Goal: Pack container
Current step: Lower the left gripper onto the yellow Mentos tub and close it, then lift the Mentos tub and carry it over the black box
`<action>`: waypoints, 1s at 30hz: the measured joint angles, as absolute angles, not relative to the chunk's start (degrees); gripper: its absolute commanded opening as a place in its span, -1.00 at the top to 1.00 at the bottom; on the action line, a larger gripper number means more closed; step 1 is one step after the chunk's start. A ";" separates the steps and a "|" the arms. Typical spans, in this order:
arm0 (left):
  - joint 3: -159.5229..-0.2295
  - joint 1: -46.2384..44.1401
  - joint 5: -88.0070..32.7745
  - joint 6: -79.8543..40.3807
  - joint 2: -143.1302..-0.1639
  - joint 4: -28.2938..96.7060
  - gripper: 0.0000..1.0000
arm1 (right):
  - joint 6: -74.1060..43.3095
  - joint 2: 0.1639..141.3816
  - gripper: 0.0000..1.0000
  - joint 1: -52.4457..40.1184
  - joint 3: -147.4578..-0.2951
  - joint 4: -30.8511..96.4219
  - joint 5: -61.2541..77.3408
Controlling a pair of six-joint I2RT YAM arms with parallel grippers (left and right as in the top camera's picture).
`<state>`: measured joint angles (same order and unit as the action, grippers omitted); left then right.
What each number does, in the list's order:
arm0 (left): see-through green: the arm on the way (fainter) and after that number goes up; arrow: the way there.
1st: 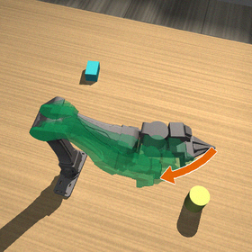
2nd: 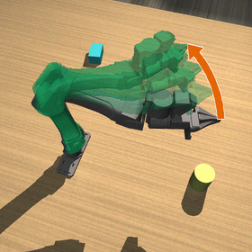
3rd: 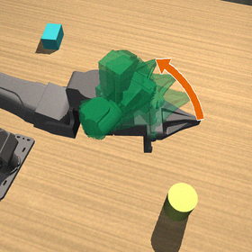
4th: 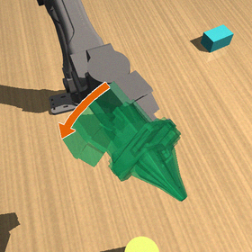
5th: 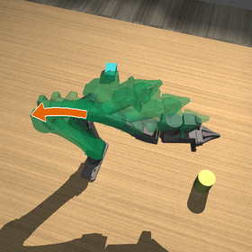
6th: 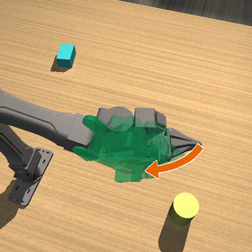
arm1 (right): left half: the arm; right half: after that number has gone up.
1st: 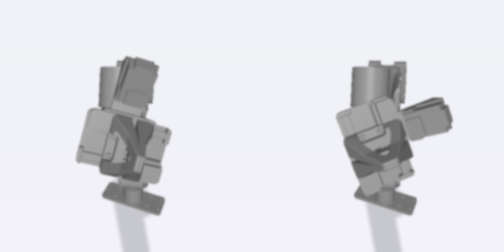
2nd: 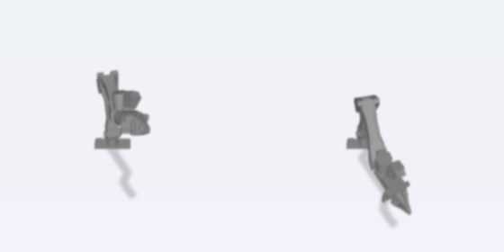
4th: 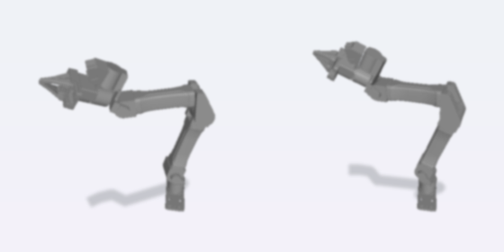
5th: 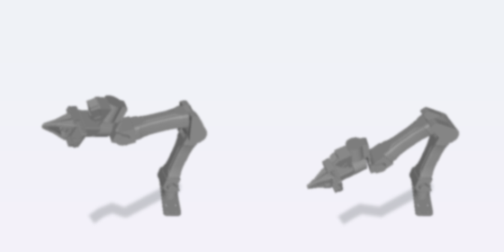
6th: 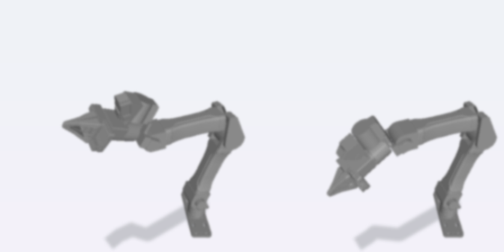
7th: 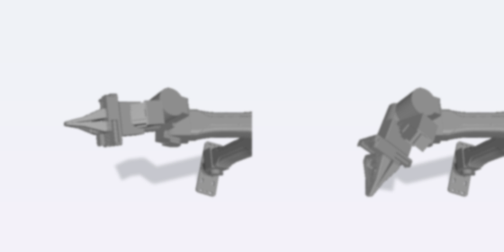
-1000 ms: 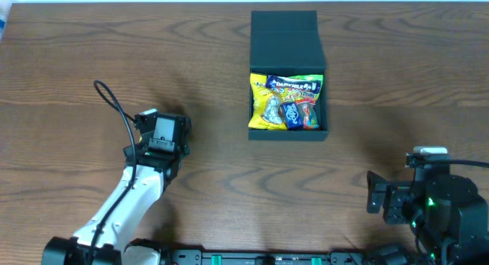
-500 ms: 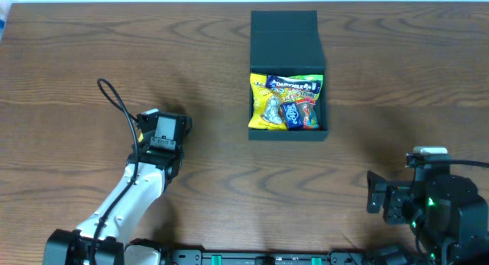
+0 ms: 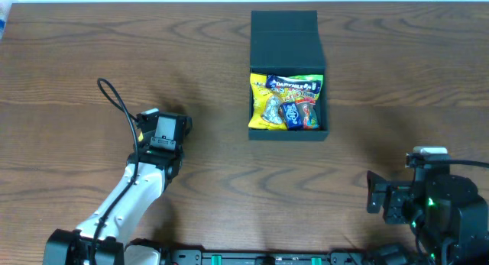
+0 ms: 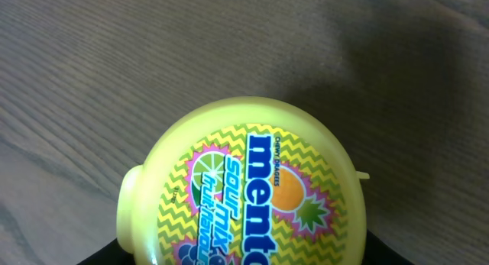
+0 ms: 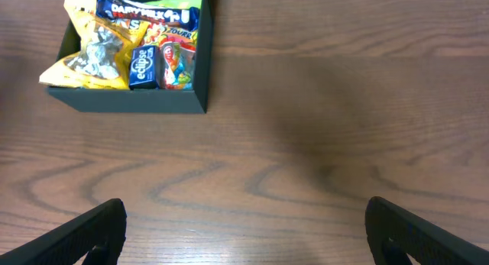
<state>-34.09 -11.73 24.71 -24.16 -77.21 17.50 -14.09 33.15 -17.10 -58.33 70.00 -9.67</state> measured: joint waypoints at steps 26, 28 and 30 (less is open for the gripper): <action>-58.92 -11.73 0.58 -23.16 -71.83 43.97 0.88 | -14.09 33.15 -0.99 -17.10 -58.30 70.00 -9.63; -62.72 -11.75 -1.37 -22.61 -71.83 46.37 0.89 | -14.09 33.15 -0.98 -17.10 -58.30 69.97 -9.65; -66.57 -11.99 -3.01 -22.39 -71.83 48.18 0.89 | -14.09 33.15 -0.99 -17.10 -58.28 70.00 -9.61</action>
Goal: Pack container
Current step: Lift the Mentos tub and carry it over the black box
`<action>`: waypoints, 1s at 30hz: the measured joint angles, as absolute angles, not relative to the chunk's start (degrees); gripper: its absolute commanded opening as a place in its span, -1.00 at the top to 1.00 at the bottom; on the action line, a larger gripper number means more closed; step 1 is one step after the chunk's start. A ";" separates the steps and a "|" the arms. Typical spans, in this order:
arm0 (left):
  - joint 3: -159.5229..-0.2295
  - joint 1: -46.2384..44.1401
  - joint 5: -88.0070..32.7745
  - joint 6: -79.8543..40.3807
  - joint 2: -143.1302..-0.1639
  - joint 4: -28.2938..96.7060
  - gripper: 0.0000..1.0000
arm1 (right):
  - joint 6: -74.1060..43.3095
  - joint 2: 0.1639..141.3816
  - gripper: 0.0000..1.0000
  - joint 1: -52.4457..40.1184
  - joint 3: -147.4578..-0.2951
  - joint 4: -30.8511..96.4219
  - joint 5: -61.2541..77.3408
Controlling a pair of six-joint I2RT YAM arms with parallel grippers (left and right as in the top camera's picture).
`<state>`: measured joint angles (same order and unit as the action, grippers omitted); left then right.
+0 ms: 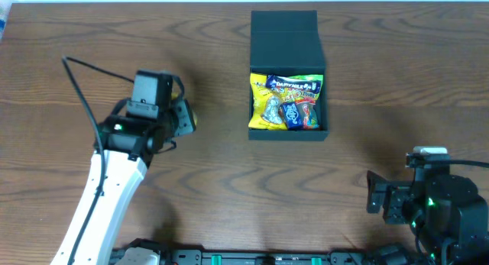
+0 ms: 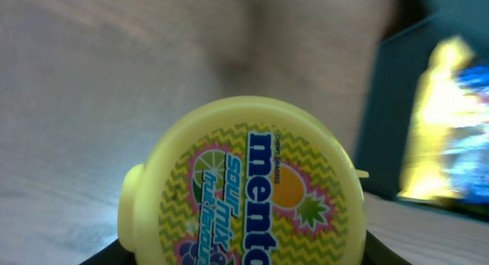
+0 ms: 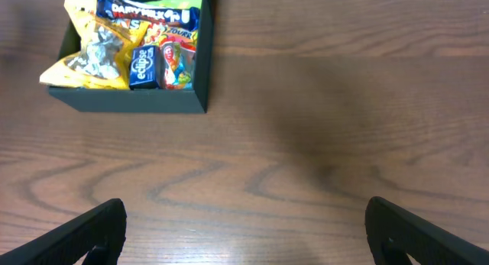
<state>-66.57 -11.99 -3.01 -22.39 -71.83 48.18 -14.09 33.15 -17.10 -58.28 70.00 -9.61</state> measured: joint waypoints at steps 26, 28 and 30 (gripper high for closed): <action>-116.03 -28.05 -27.51 -14.59 -113.36 65.12 0.89 | -14.55 33.15 -0.99 -17.10 -58.13 70.02 -9.47; -119.15 -29.74 -28.58 -13.47 -115.61 66.57 0.89 | -14.55 33.15 -0.98 -17.10 -58.13 70.02 -9.45; -121.45 -31.66 -29.34 -12.45 -117.43 67.66 0.89 | -14.57 33.15 -0.99 -17.10 -58.13 70.00 -9.47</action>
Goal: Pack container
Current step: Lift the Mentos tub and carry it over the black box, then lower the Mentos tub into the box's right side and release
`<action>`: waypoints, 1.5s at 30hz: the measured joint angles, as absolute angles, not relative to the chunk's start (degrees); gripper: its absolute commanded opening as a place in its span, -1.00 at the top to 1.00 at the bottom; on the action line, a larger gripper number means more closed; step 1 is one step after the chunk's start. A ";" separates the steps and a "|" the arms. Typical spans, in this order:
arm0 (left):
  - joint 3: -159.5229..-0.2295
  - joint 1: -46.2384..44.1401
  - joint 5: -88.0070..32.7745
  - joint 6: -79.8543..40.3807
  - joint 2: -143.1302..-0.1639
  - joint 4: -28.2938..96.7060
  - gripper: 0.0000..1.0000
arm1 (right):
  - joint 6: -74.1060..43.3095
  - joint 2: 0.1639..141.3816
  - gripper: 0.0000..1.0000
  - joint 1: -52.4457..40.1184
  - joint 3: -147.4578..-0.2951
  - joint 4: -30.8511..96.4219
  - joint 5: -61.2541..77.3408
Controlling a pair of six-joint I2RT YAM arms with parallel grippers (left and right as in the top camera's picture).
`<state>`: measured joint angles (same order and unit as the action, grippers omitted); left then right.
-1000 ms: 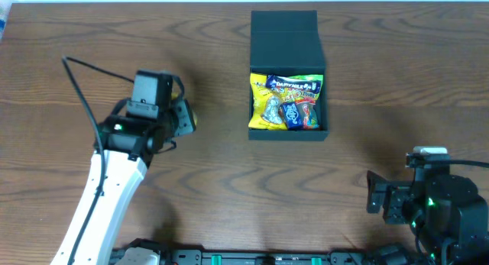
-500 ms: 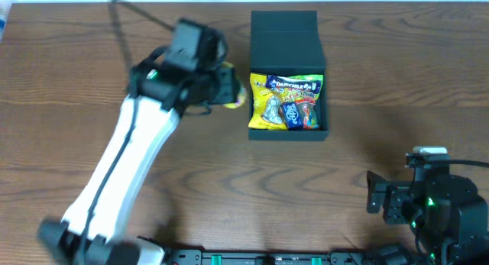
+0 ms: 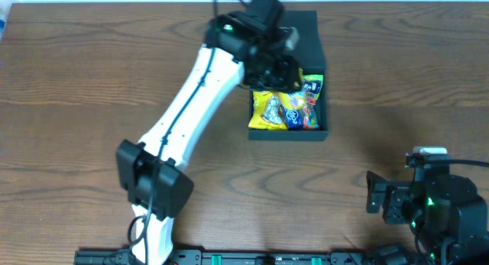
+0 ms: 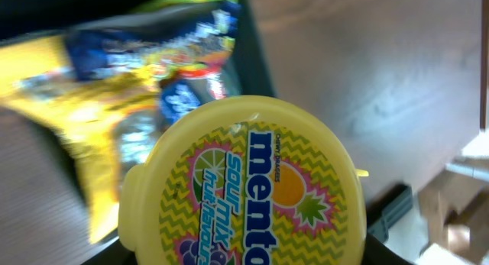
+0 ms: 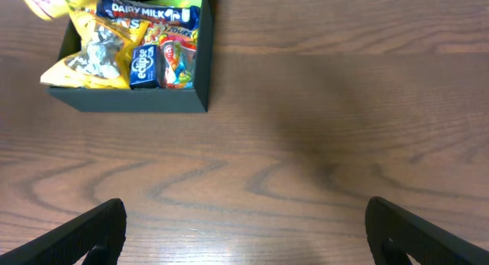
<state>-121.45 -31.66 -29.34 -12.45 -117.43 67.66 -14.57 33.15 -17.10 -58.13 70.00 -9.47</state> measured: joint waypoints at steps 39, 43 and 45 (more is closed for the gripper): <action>-122.76 -39.66 -22.94 -9.15 -127.31 63.59 0.88 | -14.68 33.15 -0.98 -17.10 -58.11 70.02 -9.47; -122.76 -39.66 -22.20 -9.17 -127.48 63.22 0.89 | -14.68 33.15 -0.98 -17.10 -58.11 70.02 -9.47; -122.76 -39.66 -22.26 -9.21 -128.07 63.18 0.89 | -14.68 33.15 -0.99 -17.10 -58.11 70.02 -9.47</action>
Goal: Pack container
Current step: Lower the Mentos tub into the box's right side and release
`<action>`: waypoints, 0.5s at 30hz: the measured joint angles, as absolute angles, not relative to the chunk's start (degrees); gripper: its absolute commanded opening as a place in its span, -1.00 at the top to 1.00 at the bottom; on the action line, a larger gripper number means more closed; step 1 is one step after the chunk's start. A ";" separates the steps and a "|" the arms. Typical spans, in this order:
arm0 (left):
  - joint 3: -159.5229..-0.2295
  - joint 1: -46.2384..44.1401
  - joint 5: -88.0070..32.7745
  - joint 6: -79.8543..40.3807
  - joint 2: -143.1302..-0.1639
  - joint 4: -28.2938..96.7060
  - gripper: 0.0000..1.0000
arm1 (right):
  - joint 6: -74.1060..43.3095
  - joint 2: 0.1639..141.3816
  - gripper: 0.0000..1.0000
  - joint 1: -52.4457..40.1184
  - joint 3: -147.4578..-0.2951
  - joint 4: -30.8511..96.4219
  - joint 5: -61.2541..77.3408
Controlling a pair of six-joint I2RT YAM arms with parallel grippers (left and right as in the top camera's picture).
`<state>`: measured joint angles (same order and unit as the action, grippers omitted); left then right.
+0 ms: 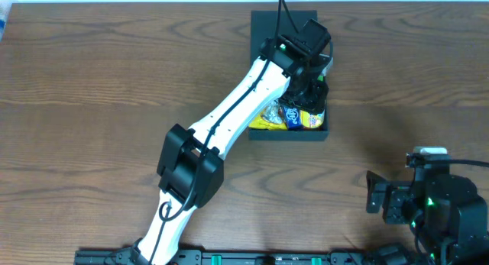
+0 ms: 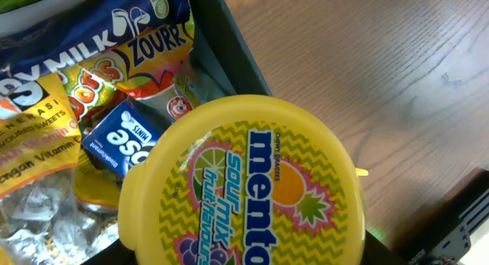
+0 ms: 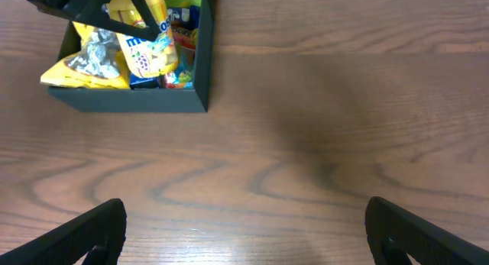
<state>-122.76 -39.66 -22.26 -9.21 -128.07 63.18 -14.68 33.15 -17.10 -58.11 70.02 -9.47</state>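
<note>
A round yellow Mentos sour mix tub fills the left wrist view, with my left gripper shut on it. The tub hangs just over the right half of the dark open box, above the sweets inside. From the right wrist view the tub shows tilted in the box. Under it lie a Dairy Milk bag, a Zourr packet and a blue mint pack. My right gripper stands open over bare wood at the front right, far from the box.
The box's lid lies open flat behind it. The left arm stretches diagonally from the front left across the table to the box. The box's right wall runs close beside the tub.
My left gripper has moved with the tub from over the box's back left corner to over its right half, closer to the sweets. The right arm has not moved.
My left gripper held the Mentos tub over the table's left side. It was then higher and turned toward the box, later over the box's back left corner, and now hangs over the right half of the box.
</note>
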 measured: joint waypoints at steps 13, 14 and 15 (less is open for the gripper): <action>-122.93 -40.05 -22.24 -10.85 -132.16 61.65 0.86 | -14.68 33.15 -0.99 -17.10 -58.11 70.04 -9.47; -122.93 -40.21 -22.22 -10.96 -132.16 61.49 0.72 | -14.68 33.15 -0.98 -17.10 -58.11 70.04 -9.47; -122.93 -40.34 -22.20 -11.05 -132.16 61.39 0.53 | -14.68 33.15 -0.99 -17.10 -58.11 70.04 -9.47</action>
<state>-122.93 -40.34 -22.20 -11.05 -132.16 61.39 -14.68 33.15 -17.10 -58.11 70.04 -9.47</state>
